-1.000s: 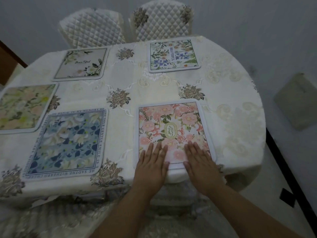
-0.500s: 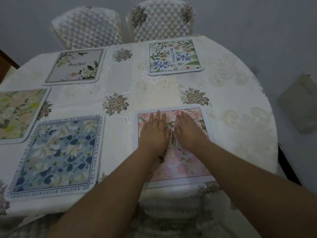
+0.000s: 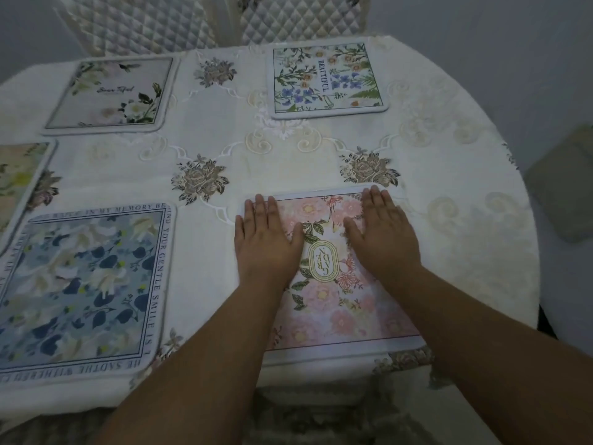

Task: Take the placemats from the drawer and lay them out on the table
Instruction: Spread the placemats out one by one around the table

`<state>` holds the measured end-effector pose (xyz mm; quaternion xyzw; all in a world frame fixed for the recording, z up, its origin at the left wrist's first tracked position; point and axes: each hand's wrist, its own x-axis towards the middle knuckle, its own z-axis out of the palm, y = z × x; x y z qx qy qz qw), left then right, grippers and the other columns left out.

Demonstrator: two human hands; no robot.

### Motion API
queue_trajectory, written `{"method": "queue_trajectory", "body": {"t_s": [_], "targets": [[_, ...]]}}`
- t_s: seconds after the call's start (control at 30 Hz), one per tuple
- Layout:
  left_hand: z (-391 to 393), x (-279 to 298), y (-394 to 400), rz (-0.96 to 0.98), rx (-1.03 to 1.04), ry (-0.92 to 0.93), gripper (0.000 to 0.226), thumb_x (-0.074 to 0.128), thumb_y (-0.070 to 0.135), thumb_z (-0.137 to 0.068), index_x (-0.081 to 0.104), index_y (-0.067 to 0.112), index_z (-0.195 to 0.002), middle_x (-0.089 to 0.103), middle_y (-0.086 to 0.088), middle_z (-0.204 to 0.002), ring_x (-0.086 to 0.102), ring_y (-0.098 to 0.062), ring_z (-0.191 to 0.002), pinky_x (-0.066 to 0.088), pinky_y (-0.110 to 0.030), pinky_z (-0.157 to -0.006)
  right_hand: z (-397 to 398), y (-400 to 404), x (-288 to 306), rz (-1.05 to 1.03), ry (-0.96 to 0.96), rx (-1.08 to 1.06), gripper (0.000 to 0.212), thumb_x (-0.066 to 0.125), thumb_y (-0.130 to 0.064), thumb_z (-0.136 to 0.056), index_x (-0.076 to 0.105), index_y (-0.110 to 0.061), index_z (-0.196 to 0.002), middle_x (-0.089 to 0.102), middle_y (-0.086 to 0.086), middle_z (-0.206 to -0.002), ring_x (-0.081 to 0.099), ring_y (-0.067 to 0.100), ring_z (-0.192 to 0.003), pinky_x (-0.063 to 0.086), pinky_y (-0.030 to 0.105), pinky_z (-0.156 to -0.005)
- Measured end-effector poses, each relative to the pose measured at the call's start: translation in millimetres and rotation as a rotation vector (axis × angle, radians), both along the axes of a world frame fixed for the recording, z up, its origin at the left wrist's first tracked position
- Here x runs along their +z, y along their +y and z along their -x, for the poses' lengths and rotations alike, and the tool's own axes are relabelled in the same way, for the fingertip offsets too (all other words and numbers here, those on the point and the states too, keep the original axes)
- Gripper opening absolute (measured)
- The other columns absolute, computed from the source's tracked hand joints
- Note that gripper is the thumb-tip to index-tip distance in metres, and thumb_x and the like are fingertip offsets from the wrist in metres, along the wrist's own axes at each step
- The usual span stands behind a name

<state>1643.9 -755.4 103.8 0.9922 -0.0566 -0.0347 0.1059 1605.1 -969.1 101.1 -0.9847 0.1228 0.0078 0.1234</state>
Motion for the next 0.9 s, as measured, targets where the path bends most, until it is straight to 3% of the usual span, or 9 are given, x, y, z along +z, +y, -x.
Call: {"method": "queue_trajectory", "body": {"t_s": [0.17, 0.23, 0.3, 0.33, 0.43, 0.5, 0.77, 0.9], "targets": [[-13, 14, 8, -0.036, -0.095, 0.189, 0.089, 0.017, 0.07, -0.096, -0.004, 0.016, -0.163, -0.01, -0.007, -0.171, -0.012, -0.023, -0.157, -0.006, -0.042, -0.127, -6, -5, 7, -0.051, 0.117, 0.04, 0.078, 0.021, -0.061, -0.098, 0.004, -0.016, -0.16, -0.003, 0.002, -0.167, -0.005, 0.018, -0.154, 0.005, 0.041, -0.124], [-28, 36, 17, -0.018, -0.129, 0.329, 0.085, 0.032, 0.063, -0.098, 0.008, 0.014, -0.163, 0.004, -0.011, -0.171, 0.004, -0.028, -0.157, 0.007, -0.043, -0.128, -18, -11, 25, -0.1, 0.232, 0.071, 0.075, 0.031, -0.055, -0.098, 0.017, -0.011, -0.158, 0.011, 0.01, -0.166, 0.013, 0.026, -0.152, 0.016, 0.042, -0.122], [-32, 64, 28, 0.002, -0.092, 0.457, 0.075, 0.048, 0.053, -0.095, 0.029, 0.014, -0.157, 0.033, -0.014, -0.162, 0.034, -0.032, -0.147, 0.032, -0.046, -0.119, -18, -13, 50, -0.193, 0.322, 0.0, 0.069, 0.039, -0.05, -0.094, 0.035, -0.01, -0.149, 0.033, 0.013, -0.157, 0.038, 0.03, -0.14, 0.033, 0.043, -0.114], [-28, 78, 33, -0.026, -0.086, 0.47, 0.073, 0.052, 0.05, -0.092, 0.034, 0.016, -0.154, 0.041, -0.013, -0.157, 0.041, -0.032, -0.142, 0.039, -0.047, -0.114, -9, -13, 61, -0.243, 0.342, -0.045, 0.07, 0.041, -0.051, -0.093, 0.035, -0.011, -0.15, 0.034, 0.012, -0.157, 0.04, 0.029, -0.139, 0.035, 0.042, -0.113], [11, 122, 41, -0.106, -0.176, 0.408, 0.073, 0.051, 0.047, -0.096, 0.026, 0.021, -0.159, 0.025, -0.004, -0.167, 0.025, -0.025, -0.152, 0.033, -0.049, -0.118, 39, -3, 91, -0.357, 0.333, -0.094, 0.072, 0.043, -0.051, -0.095, 0.025, -0.02, -0.157, 0.024, 0.004, -0.164, 0.03, 0.022, -0.147, 0.028, 0.04, -0.118], [46, 145, 43, -0.02, -0.164, 0.354, 0.071, 0.05, 0.045, -0.099, 0.022, 0.024, -0.161, 0.02, -0.001, -0.169, 0.021, -0.022, -0.154, 0.029, -0.047, -0.121, 77, 4, 106, -0.378, 0.305, -0.116, 0.07, 0.046, -0.054, -0.095, 0.027, -0.024, -0.156, 0.025, 0.001, -0.163, 0.033, 0.021, -0.146, 0.03, 0.039, -0.117], [155, 238, 36, 0.169, -0.159, 0.241, 0.061, 0.036, 0.055, -0.104, 0.033, 0.027, -0.157, 0.028, 0.002, -0.166, 0.029, -0.02, -0.151, 0.029, -0.045, -0.121, 166, 15, 201, -0.344, 0.189, -0.068, 0.073, 0.051, -0.058, -0.092, 0.03, -0.024, -0.154, 0.027, 0.004, -0.162, 0.032, 0.028, -0.144, 0.033, 0.045, -0.114], [204, 278, 34, 0.163, -0.164, 0.158, 0.06, 0.03, 0.058, -0.104, 0.034, 0.028, -0.156, 0.031, 0.003, -0.165, 0.03, -0.02, -0.15, 0.031, -0.047, -0.119, 201, 25, 248, -0.352, 0.107, -0.022, 0.073, 0.051, -0.058, -0.093, 0.031, -0.023, -0.154, 0.03, 0.001, -0.16, 0.035, 0.028, -0.142, 0.035, 0.046, -0.112]]}}
